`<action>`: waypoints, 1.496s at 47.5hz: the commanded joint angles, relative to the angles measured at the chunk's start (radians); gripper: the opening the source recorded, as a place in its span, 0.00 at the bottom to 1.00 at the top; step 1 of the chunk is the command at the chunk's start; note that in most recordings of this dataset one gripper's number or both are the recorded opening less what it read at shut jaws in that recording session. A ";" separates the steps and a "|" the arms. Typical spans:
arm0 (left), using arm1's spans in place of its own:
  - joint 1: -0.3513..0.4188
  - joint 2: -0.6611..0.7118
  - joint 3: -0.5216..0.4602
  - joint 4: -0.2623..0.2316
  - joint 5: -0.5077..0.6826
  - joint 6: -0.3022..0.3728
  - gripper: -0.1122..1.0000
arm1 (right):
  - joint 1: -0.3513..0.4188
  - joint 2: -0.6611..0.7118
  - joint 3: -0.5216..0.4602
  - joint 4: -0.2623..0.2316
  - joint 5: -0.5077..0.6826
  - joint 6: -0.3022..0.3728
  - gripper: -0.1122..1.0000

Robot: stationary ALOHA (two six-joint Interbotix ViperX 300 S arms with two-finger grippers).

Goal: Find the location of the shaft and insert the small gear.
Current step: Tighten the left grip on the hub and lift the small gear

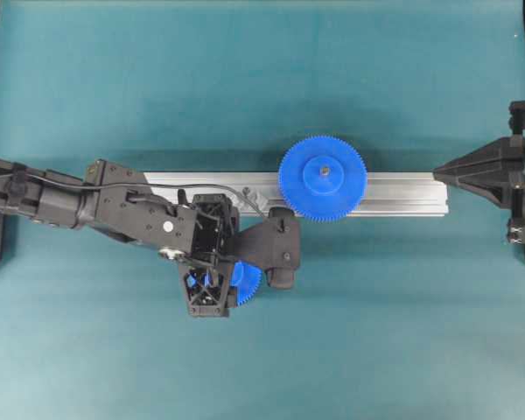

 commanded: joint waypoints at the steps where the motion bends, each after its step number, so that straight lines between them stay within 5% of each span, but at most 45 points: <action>1: -0.002 -0.006 -0.006 0.002 0.002 -0.009 0.93 | -0.003 0.005 -0.008 0.000 -0.009 0.009 0.10; 12: -0.008 -0.005 -0.006 0.002 0.018 -0.023 0.67 | -0.003 0.005 -0.006 0.000 -0.009 0.009 0.10; 71: -0.009 -0.043 -0.046 0.006 0.031 -0.003 0.67 | -0.003 -0.002 -0.003 0.000 -0.009 0.009 0.10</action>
